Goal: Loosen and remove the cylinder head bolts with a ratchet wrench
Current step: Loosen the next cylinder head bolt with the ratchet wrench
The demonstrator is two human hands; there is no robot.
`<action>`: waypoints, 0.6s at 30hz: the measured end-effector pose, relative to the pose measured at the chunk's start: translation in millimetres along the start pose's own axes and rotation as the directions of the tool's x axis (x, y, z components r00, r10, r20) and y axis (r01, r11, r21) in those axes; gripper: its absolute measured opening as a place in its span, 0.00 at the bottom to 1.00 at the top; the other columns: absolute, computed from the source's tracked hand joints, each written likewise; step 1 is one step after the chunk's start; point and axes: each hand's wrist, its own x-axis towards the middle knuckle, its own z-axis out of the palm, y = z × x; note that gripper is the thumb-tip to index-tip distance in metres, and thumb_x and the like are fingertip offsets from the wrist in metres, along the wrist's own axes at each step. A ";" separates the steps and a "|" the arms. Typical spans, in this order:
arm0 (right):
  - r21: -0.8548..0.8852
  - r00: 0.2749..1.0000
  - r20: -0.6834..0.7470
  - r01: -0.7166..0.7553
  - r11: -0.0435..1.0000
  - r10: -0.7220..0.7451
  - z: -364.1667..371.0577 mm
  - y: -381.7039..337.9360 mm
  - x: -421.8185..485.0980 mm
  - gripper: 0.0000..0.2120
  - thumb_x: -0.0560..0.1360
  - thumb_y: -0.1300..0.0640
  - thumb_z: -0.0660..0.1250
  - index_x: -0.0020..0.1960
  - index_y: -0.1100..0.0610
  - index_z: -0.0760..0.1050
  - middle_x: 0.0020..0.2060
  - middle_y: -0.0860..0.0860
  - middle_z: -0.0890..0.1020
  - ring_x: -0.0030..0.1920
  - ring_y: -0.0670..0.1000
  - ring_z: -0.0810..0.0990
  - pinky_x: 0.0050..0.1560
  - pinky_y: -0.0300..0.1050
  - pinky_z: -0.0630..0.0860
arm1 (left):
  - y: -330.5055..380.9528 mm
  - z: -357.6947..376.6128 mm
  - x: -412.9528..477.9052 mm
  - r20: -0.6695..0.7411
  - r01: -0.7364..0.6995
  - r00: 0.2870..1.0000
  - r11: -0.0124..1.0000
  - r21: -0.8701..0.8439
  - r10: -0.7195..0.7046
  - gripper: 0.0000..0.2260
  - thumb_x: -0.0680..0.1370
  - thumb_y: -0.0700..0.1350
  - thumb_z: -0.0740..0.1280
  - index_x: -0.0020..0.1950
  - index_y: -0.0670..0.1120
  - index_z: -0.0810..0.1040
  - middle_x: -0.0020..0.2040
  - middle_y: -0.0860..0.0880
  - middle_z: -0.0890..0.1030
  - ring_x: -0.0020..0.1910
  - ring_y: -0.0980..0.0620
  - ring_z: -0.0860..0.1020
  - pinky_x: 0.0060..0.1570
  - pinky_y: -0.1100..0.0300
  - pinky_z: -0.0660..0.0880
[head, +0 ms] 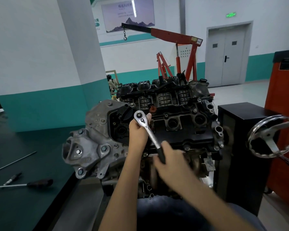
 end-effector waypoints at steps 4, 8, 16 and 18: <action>0.084 0.992 -0.099 -0.065 0.994 0.073 47.8 -19.9 -3.4 0.07 0.77 0.57 0.60 0.46 0.52 0.61 0.33 0.49 0.73 0.34 0.51 0.74 0.34 0.43 0.69 | 0.2 -2.1 2.3 0.007 -0.044 0.999 0.999 0.031 0.044 0.16 0.80 0.42 0.66 0.36 0.39 0.64 0.34 0.44 0.62 0.35 0.50 0.60 0.35 0.57 0.61; -0.097 0.998 0.068 0.014 0.995 -0.007 -5.2 7.3 8.1 0.07 0.75 0.58 0.62 0.47 0.53 0.63 0.34 0.50 0.71 0.32 0.51 0.74 0.33 0.43 0.69 | -3.1 -5.4 8.6 0.055 0.046 0.997 0.999 0.014 -0.046 0.14 0.78 0.41 0.68 0.34 0.49 0.69 0.30 0.53 0.68 0.33 0.55 0.66 0.38 0.59 0.66; -0.532 0.953 0.267 0.268 0.803 -0.141 -103.1 26.0 72.8 0.08 0.74 0.56 0.65 0.45 0.48 0.65 0.33 0.47 0.72 0.30 0.48 0.74 0.30 0.42 0.71 | -4.8 -3.0 7.8 0.065 -0.022 0.998 0.995 0.102 0.015 0.16 0.78 0.37 0.64 0.33 0.53 0.76 0.26 0.59 0.73 0.29 0.63 0.69 0.33 0.67 0.67; -0.323 0.982 0.155 0.153 0.934 -0.107 -70.7 31.7 43.3 0.09 0.74 0.57 0.65 0.43 0.49 0.64 0.32 0.49 0.74 0.29 0.47 0.75 0.28 0.40 0.72 | -7.4 -0.6 6.3 0.058 -0.014 0.998 0.996 0.083 0.010 0.16 0.79 0.40 0.65 0.31 0.50 0.73 0.26 0.59 0.73 0.29 0.64 0.70 0.35 0.66 0.67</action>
